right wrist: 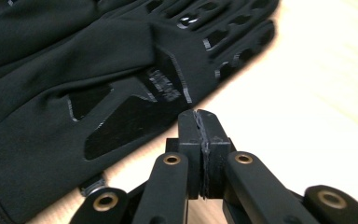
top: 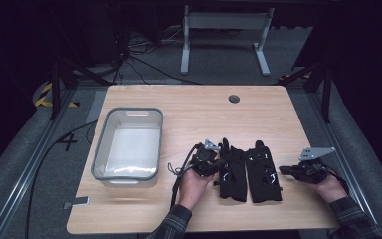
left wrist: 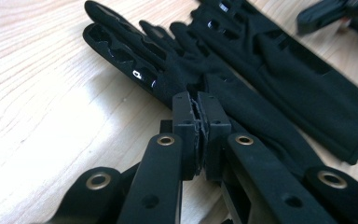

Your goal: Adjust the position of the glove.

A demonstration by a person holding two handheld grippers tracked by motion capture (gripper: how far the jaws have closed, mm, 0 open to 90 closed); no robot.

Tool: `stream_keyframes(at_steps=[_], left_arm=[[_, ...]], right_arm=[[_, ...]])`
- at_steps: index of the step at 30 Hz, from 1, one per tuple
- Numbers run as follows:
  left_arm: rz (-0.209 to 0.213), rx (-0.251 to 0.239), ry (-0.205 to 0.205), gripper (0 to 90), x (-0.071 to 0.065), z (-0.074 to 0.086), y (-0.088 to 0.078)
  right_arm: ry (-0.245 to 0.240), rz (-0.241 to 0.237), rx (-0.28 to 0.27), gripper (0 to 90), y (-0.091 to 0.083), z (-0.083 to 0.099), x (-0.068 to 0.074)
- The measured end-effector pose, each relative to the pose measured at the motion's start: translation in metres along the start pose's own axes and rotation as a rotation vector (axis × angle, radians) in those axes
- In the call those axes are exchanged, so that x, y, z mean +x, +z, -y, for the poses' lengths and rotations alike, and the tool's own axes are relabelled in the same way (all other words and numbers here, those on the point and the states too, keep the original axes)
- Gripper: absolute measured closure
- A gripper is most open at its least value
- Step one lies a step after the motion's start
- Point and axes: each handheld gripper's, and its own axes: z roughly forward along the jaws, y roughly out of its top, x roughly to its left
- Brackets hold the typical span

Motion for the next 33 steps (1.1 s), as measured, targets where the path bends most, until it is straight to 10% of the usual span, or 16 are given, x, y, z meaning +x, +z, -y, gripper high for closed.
stream_keyframes(at_steps=[33], left_arm=[[0.127, -0.123, -0.028, 87.5, -0.004, -0.025, -0.015]], right_arm=[[-0.105, -0.088, -0.003, 90.0, 0.037, -0.03, 0.025]])
